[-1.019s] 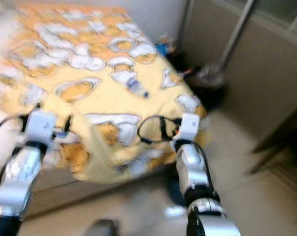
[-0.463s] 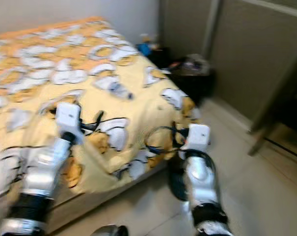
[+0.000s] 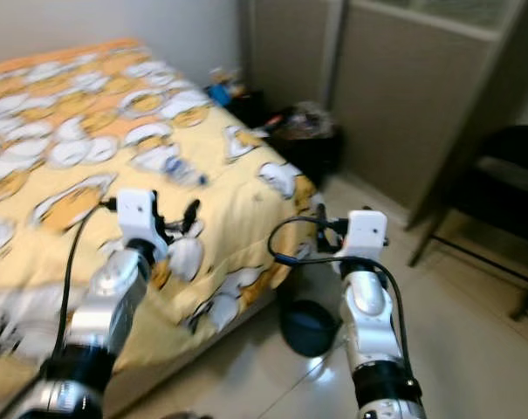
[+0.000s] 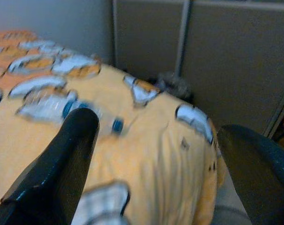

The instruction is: Clean up the room

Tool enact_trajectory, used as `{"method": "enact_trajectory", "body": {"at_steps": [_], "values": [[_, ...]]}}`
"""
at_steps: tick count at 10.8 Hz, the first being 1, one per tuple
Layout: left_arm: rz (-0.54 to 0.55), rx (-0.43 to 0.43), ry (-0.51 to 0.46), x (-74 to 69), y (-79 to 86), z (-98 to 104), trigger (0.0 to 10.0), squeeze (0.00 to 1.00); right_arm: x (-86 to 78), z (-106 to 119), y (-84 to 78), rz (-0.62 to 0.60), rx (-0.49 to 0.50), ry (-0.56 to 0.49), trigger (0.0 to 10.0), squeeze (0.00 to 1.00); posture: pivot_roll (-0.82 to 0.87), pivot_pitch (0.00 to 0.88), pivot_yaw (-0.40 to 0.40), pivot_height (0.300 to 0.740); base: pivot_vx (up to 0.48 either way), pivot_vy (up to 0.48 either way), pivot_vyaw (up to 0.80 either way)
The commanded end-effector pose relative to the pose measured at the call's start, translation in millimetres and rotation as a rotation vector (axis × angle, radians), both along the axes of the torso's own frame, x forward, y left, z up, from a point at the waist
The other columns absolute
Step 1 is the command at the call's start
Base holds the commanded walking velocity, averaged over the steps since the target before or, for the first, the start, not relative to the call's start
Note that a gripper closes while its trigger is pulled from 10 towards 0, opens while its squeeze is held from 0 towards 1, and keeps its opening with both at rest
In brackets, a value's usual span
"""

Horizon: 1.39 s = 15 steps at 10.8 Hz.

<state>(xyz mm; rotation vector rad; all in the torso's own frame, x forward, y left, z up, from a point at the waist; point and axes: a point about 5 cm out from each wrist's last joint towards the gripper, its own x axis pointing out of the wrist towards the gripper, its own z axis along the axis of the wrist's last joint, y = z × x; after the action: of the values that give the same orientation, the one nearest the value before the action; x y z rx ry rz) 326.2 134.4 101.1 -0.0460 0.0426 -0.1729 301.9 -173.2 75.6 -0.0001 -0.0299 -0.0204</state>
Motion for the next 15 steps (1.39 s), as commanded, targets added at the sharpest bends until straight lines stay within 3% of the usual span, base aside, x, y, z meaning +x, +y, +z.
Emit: {"method": "enact_trajectory", "body": {"at_steps": [1, 5, 9, 12, 14, 15], "values": [[0.001, 0.009, -0.037, 7.0, -2.3, 10, 10.0, 0.00, 1.0, 0, 4.1, 0.002, 0.017, 0.012, 10.0, 0.00, -0.10, 0.000, 0.087, 0.740, 0.435, 0.000, 0.00], [0.052, -0.020, -0.027, 10.6, 0.0, 8, 10.0, 0.00, 3.7, 2, 0.6, 0.034, 0.007, 0.029, 10.0, 0.00, -0.09, 0.000, 0.064, 0.740, 0.430, 0.000, 0.00], [0.095, -0.018, -0.013, 4.6, 4.7, 0, 10.0, 0.00, 1.0, -5, 5.4, 0.100, 0.012, 0.075, 10.0, 0.00, -0.06, 0.000, 0.016, 0.740, 0.336, 0.324, 0.32], [0.052, -0.006, 0.022, 5.9, -6.9, -6, 10.0, 0.00, 2.6, -3, -4.5, 0.117, -0.016, 0.107, 10.0, 0.00, -0.07, 0.000, -0.049, 0.740, 0.000, 0.000, 0.20], [0.028, 0.055, -0.026, 10.8, -14.9, 2, 10.0, 0.00, 3.9, 0, -12.5, 0.083, -0.014, 0.102, 10.0, 0.00, -0.08, 0.000, -0.030, 0.740, 0.000, 0.000, 0.00], [0.002, 0.071, -0.040, 11.4, -18.0, 5, 10.0, 0.00, 2.5, -2, -8.7, 0.079, 0.007, 0.099, 10.0, 0.00, -0.08, 0.000, -0.011, 0.740, 0.000, 0.000, 0.00]]}}
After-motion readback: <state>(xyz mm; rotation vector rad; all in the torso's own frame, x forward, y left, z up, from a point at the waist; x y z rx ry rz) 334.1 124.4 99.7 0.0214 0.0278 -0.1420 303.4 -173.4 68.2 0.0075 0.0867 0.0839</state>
